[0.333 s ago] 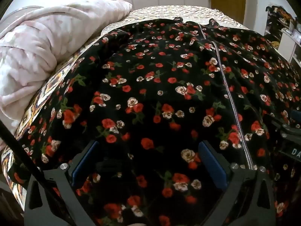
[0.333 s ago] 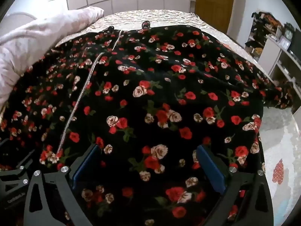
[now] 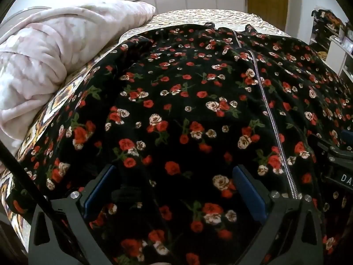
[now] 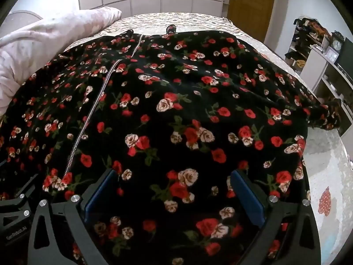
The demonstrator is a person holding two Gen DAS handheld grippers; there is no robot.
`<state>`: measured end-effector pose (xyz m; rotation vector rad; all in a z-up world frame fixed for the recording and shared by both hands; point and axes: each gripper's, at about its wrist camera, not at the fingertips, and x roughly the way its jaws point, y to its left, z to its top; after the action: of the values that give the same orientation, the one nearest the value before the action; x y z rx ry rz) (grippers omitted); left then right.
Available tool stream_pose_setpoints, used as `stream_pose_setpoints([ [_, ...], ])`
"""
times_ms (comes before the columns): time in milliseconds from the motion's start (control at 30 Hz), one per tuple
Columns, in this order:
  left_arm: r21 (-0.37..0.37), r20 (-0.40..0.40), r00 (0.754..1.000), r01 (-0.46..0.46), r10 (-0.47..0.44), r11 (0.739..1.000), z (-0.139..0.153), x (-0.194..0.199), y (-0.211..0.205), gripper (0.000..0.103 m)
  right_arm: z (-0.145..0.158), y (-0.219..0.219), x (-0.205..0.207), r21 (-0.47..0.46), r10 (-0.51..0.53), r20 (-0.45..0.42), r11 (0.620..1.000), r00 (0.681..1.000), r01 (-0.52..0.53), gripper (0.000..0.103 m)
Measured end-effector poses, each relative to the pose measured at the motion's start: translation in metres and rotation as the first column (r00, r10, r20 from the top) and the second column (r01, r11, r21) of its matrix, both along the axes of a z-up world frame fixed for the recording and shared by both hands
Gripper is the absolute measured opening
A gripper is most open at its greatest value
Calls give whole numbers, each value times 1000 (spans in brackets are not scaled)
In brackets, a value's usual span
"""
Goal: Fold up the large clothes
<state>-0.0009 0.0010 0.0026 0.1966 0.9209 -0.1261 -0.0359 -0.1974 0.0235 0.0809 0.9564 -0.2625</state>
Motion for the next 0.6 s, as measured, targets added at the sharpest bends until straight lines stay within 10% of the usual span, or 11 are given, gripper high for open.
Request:
stream_pose_setpoints([
  [600,-2,-2,1000,-2,2,1000,2,0,4,103,-2,2,2,-11,-2,-2,1000,1000,2,103],
])
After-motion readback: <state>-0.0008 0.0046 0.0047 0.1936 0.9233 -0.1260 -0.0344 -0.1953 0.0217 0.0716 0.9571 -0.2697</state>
